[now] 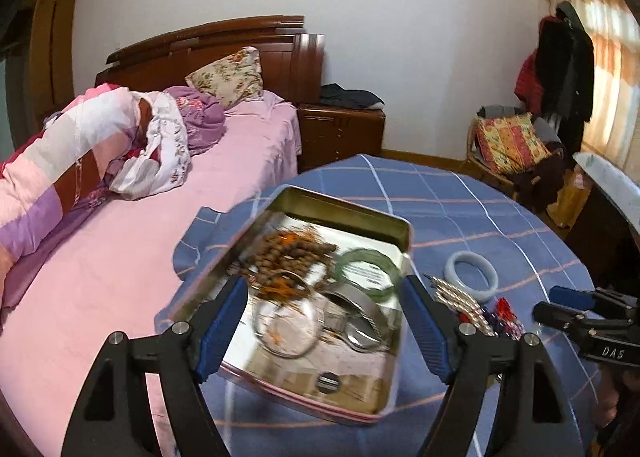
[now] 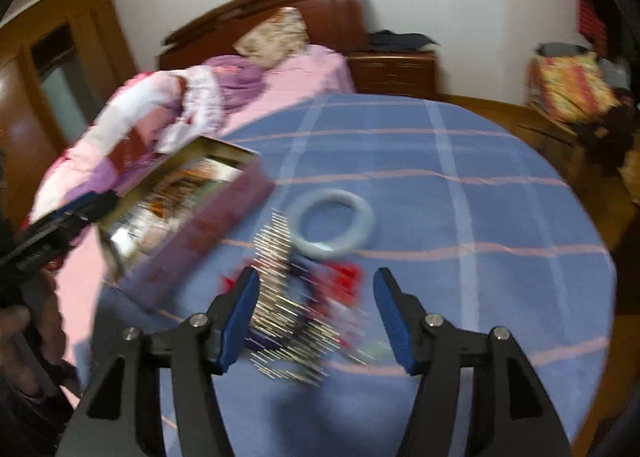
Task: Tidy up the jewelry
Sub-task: 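Grasp the red tasseled bracelet with left tool while right tool grasps the jade-pendant bead necklace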
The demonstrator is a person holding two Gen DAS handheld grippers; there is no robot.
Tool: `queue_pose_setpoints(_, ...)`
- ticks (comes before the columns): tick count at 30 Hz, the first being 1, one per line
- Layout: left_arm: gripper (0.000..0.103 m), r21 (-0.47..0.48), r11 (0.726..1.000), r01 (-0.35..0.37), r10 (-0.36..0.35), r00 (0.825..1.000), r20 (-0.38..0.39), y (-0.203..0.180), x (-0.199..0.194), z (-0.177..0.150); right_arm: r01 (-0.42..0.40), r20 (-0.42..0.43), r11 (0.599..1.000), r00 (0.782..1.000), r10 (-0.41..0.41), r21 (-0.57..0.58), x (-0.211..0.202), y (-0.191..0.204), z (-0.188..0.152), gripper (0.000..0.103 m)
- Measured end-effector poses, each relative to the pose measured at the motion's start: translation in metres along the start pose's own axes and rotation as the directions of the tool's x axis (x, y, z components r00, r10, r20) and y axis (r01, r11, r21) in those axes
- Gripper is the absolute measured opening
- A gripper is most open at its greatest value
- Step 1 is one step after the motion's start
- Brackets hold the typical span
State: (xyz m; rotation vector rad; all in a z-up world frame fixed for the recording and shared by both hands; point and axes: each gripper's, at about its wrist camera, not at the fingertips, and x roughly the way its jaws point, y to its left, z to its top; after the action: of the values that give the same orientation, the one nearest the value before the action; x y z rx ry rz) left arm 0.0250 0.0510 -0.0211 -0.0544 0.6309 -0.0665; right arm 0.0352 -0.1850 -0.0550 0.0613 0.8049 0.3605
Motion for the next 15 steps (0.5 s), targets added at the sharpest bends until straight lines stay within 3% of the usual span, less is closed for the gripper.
queue_pose_setpoints(5,0.078,0.047,0.999,0.02,-0.019,0.999,-0.035,-0.026,0.005,-0.01,0.043,-0.026,0.998,0.999,-0.042,0.035,-0.002,-0.022,-0.012,0.054)
queue_pose_setpoints(15,0.078,0.133,0.988,0.082,-0.076,0.996,-0.051,-0.071,0.001,-0.02,0.034,-0.035,0.999,0.999,-0.035,-0.027,0.014,-0.009,-0.011,0.047)
